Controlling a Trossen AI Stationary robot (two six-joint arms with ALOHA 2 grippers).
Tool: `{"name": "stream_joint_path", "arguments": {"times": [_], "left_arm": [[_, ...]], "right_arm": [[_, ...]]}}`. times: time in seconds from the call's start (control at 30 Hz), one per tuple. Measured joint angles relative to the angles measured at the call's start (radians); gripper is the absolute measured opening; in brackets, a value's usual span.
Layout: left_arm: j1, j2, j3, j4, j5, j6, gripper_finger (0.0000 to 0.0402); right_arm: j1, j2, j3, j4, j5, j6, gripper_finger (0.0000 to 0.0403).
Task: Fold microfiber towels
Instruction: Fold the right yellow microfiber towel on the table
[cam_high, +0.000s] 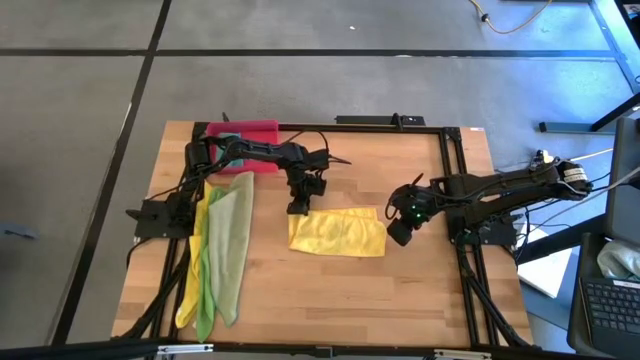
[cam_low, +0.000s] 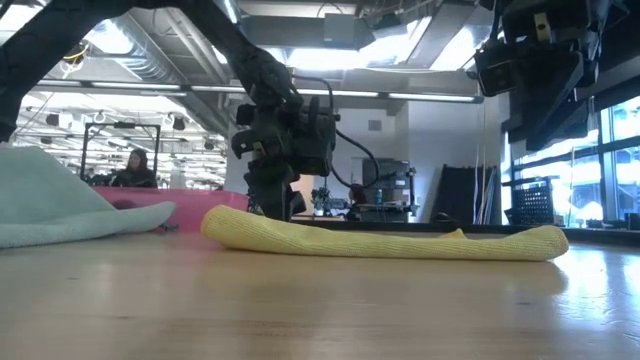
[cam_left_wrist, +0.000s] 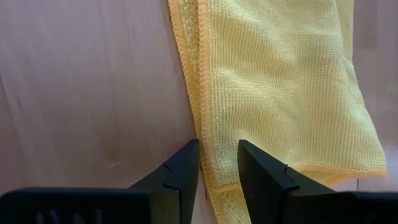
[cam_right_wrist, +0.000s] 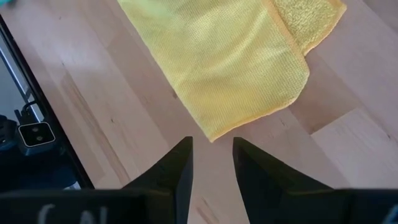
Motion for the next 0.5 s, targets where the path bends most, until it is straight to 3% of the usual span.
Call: {"name": "stream_joint_path", "arguments": {"times": [0.27, 0.5], "left_arm": [[-0.002, 0.000, 0.009, -0.056, -0.008, -0.003, 0.0102], [-0.005, -0.001, 0.039, -0.081, -0.012, -0.003, 0.0070]], "right_arm": [[0.000, 0.000, 0.000, 0.000, 0.014, -0.004, 0.0116], [0.000, 0.000, 0.000, 0.001, 0.040, -0.020, 0.0116]]}}
